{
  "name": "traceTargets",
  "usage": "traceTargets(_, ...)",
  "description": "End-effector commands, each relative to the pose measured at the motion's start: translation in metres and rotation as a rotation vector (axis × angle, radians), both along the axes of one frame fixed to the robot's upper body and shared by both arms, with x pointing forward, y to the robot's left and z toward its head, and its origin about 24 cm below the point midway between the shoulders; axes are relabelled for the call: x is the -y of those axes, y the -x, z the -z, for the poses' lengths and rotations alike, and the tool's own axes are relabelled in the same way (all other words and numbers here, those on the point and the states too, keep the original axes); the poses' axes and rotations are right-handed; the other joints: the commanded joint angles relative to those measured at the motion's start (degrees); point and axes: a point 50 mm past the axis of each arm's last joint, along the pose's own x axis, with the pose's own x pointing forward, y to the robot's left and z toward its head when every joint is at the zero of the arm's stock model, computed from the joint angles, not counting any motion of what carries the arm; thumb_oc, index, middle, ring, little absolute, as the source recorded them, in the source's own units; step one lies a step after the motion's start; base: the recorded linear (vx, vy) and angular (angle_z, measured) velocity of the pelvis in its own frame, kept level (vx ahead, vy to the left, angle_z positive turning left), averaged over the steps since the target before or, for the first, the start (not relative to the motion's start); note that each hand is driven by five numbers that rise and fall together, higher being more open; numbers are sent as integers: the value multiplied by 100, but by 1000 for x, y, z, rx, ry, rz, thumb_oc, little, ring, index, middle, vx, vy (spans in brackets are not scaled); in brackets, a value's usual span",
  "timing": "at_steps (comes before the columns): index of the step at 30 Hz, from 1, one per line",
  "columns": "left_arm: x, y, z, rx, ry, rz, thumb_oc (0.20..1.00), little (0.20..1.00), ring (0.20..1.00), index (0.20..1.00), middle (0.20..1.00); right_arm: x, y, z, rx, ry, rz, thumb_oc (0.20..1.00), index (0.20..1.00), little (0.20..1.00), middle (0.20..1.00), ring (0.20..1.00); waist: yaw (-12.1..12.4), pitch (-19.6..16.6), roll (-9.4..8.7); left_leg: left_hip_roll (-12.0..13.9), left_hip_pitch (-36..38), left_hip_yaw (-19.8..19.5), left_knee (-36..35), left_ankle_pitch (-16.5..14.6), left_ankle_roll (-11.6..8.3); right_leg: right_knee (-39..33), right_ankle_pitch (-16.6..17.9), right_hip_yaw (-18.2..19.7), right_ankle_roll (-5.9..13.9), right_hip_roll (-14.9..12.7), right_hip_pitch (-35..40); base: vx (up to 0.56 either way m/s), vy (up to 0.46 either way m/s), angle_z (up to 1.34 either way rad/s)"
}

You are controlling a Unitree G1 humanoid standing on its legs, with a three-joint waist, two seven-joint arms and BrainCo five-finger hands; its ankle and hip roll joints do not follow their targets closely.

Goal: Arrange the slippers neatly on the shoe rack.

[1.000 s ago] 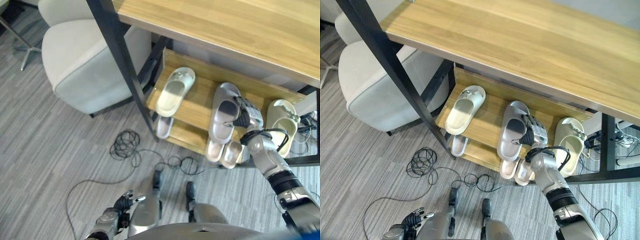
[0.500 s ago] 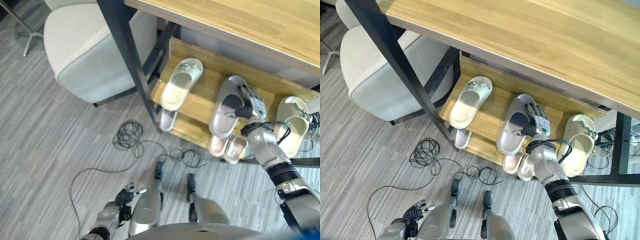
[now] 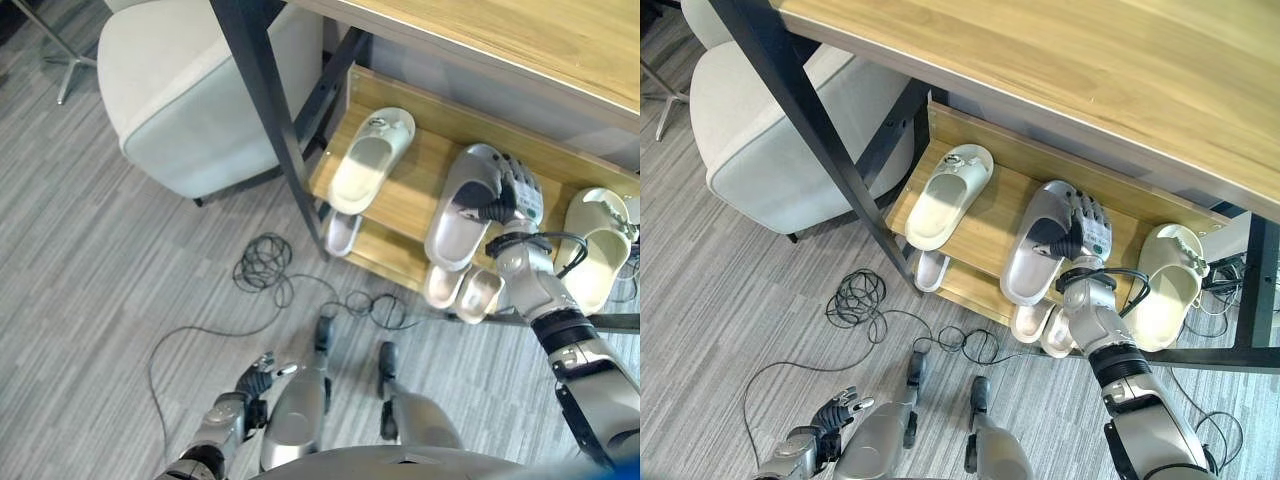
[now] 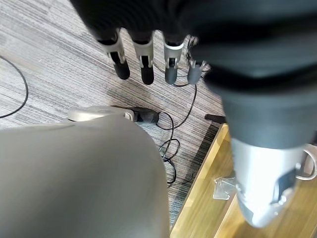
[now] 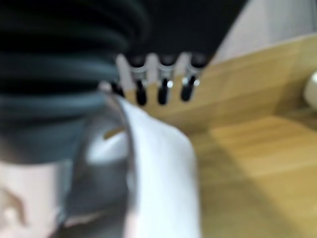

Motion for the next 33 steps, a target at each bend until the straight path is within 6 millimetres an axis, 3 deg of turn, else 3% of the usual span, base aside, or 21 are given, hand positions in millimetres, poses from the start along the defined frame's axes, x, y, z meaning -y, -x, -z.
traceTargets(1,21,6,5,-19,45,75,1000,1000,1000,1000,1000,15,-12,-43,146,-10,69,1000,1000,1000,1000,1000,202,-251,-192,-185,-104,-169,897,-1006,142,1001,-755,324,373,-373,-204,0,0,0)
traceTargets(7,20,1,3,-6,43,77,1000,1000,1000,1000,1000,22,-18,-48,119,-23,72,1000,1000,1000,1000,1000,235,-261,-207,-198,-145,-174,847,-950,131,951,-718,297,379,-388,-227,0,0,0)
traceTargets(8,20,0,2,-4,42,80,1000,1000,1000,1000,1000,21,-19,-48,103,-33,66,937,937,937,937,937,248,-254,-213,-206,-165,-178,842,-939,126,936,-708,283,377,-389,-235,0,0,0)
traceTargets(9,21,0,2,-4,43,80,1000,1000,1000,1000,1000,21,-19,-48,103,-32,65,840,840,840,840,840,246,-254,-212,-207,-167,-179,842,-938,126,936,-707,282,377,-390,-236,0,0,0)
traceTargets(10,21,-2,2,-6,42,77,1000,1000,1000,1000,1000,19,-21,-46,78,-34,53,445,445,445,445,445,251,-250,-223,-210,-186,-176,846,-940,124,926,-703,281,375,-389,-247,0,0,0)
traceTargets(12,22,-2,2,-7,44,76,1000,1000,1000,1000,1000,19,-21,-44,67,-25,53,200,200,200,200,200,252,-249,-225,-210,-201,-175,854,-941,124,917,-703,279,372,-389,-246,0,0,0)
traceTargets(24,31,-7,1,2,73,84,1000,1000,1000,1000,1000,4,-4,-21,88,5,36,200,200,200,200,200,194,-227,-237,-202,-160,-168,941,-1020,134,934,-760,300,355,-369,-185,0,0,0)
traceTargets(33,37,-11,3,-17,74,77,1000,1000,1000,1000,1000,-18,23,-39,275,15,-108,200,200,200,200,200,10,-257,-322,-155,-92,-104,1032,-1094,144,1010,-793,365,341,-344,-147,0,0,0)
